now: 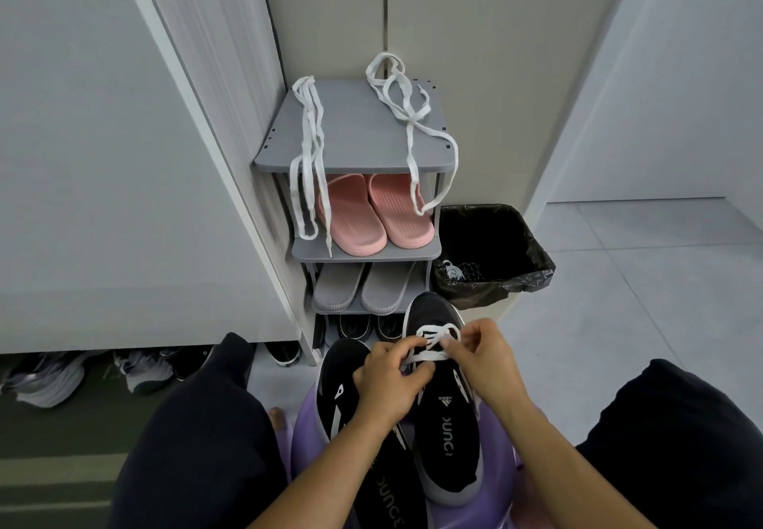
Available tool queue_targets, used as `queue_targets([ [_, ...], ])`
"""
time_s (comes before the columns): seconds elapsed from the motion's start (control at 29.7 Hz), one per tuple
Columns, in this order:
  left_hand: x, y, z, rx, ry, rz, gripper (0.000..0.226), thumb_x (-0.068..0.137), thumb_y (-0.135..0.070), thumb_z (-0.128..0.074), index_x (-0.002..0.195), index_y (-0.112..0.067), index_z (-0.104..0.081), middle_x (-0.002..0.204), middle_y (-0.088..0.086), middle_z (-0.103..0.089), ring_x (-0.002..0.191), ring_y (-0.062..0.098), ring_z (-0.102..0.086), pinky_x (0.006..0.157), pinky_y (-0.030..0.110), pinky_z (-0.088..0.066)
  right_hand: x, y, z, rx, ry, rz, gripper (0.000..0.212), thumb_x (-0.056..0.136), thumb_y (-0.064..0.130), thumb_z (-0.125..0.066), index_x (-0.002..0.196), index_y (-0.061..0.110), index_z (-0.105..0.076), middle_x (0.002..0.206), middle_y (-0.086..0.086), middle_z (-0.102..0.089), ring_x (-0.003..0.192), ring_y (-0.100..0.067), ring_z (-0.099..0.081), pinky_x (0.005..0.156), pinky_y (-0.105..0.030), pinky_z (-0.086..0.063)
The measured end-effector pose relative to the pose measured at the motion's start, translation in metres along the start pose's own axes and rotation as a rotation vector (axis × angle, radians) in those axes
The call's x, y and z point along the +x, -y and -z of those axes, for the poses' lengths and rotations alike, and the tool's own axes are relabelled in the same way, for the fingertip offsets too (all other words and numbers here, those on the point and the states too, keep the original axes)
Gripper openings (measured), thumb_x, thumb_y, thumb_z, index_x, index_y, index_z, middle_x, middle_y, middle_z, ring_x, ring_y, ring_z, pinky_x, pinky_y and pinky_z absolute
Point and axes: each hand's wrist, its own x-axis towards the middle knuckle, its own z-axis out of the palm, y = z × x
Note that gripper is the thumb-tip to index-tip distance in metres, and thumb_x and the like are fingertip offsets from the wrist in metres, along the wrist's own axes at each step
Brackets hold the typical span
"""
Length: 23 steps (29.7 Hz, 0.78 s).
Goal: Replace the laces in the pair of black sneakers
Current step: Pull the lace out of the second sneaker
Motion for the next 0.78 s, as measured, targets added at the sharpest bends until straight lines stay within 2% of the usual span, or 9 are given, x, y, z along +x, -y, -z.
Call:
queue_targets([
  [0.03,0.0,0.0,0.0,-0.011,-0.002,0.007,0.071,0.048,-0.07,-0.036,0.112,-0.048,-0.057,0.097,-0.016,-0.041,0.108,0.006,-0.05,0.104,0.031,-0.027,-0.001,-0.003,-0.002,-0.038,0.041,-0.011,0.021,0.083,0.016,-0.067,0.072,0.016,-0.049,0.068,0.003,-0.051,0.065,-0.014,-0.049,0.058,-0.015,-0.038],
  [0.1,0.0,0.0,0.001,-0.018,0.009,0.016,0.069,0.052,-0.068,-0.04,0.115,-0.045,-0.056,0.1,-0.015,-0.041,0.108,0.006,-0.05,0.103,0.029,-0.026,0.0,-0.006,-0.004,-0.143,0.032,0.016,0.027,0.084,0.014,-0.064,0.064,0.018,-0.047,0.067,0.001,-0.05,0.065,-0.016,-0.046,0.054,-0.016,-0.035],
  [0.24,0.002,0.001,0.002,-0.02,-0.003,0.025,0.036,0.081,-0.042,-0.063,0.117,-0.04,-0.056,0.102,-0.012,-0.042,0.108,0.008,-0.05,0.104,0.029,-0.024,0.009,0.003,0.01,-0.015,-0.216,0.074,0.011,0.086,0.008,-0.058,0.076,0.014,-0.057,0.083,-0.005,-0.057,0.071,-0.015,-0.052,0.06,-0.019,-0.036],
  [0.3,0.002,0.002,0.001,-0.009,-0.013,0.029,0.035,0.083,-0.039,-0.062,0.117,-0.04,-0.056,0.103,-0.011,-0.043,0.108,0.008,-0.05,0.103,0.029,-0.023,0.008,0.006,0.012,0.027,-0.149,0.011,0.007,0.087,0.014,-0.061,0.081,0.012,-0.057,0.078,-0.002,-0.057,0.068,-0.01,-0.052,0.057,-0.014,-0.038],
  [0.37,0.001,0.001,0.001,-0.007,-0.019,0.031,0.035,0.083,-0.039,-0.061,0.118,-0.04,-0.055,0.104,-0.011,-0.043,0.109,0.008,-0.049,0.102,0.029,-0.023,0.002,0.001,0.004,-0.044,-0.024,-0.063,0.017,0.087,0.022,-0.063,0.08,0.008,-0.055,0.069,0.001,-0.054,0.064,-0.014,-0.05,0.056,-0.018,-0.037],
  [0.44,0.001,0.0,0.001,-0.013,-0.022,0.031,0.036,0.083,-0.038,-0.061,0.118,-0.041,-0.055,0.106,-0.011,-0.043,0.109,0.009,-0.049,0.102,0.028,-0.023,-0.002,-0.005,-0.002,-0.141,-0.005,-0.045,0.02,0.089,0.02,-0.059,0.075,0.007,-0.054,0.062,0.001,-0.05,0.063,-0.02,-0.048,0.054,-0.02,-0.034],
  [0.61,0.001,0.001,0.001,-0.022,-0.012,0.029,0.037,0.083,-0.038,-0.062,0.119,-0.038,-0.055,0.109,-0.012,-0.043,0.113,0.008,-0.048,0.101,0.028,-0.022,0.015,0.006,0.024,0.136,-0.304,-0.054,0.003,0.089,0.011,-0.056,0.087,0.01,-0.058,0.067,0.003,-0.053,0.058,-0.011,-0.045,0.053,-0.018,-0.034],
  [0.71,0.001,0.001,0.001,-0.018,0.0,0.033,0.045,0.076,-0.051,-0.056,0.119,-0.039,-0.055,0.108,-0.012,-0.043,0.113,0.009,-0.048,0.099,0.028,-0.022,0.009,0.003,0.014,0.053,-0.065,-0.126,0.017,0.085,0.022,-0.065,0.079,0.012,-0.053,0.065,0.004,-0.049,0.06,-0.013,-0.045,0.056,-0.024,-0.035],
  [0.78,0.001,0.0,0.001,-0.016,-0.007,0.032,0.041,0.078,-0.047,-0.059,0.119,-0.039,-0.055,0.111,-0.011,-0.044,0.113,0.009,-0.048,0.1,0.028,-0.022,0.003,-0.006,0.003,-0.016,0.051,-0.166,0.023,0.083,0.023,-0.069,0.071,0.013,-0.052,0.064,0.002,-0.052,0.062,-0.015,-0.049,0.058,-0.025,-0.038],
])
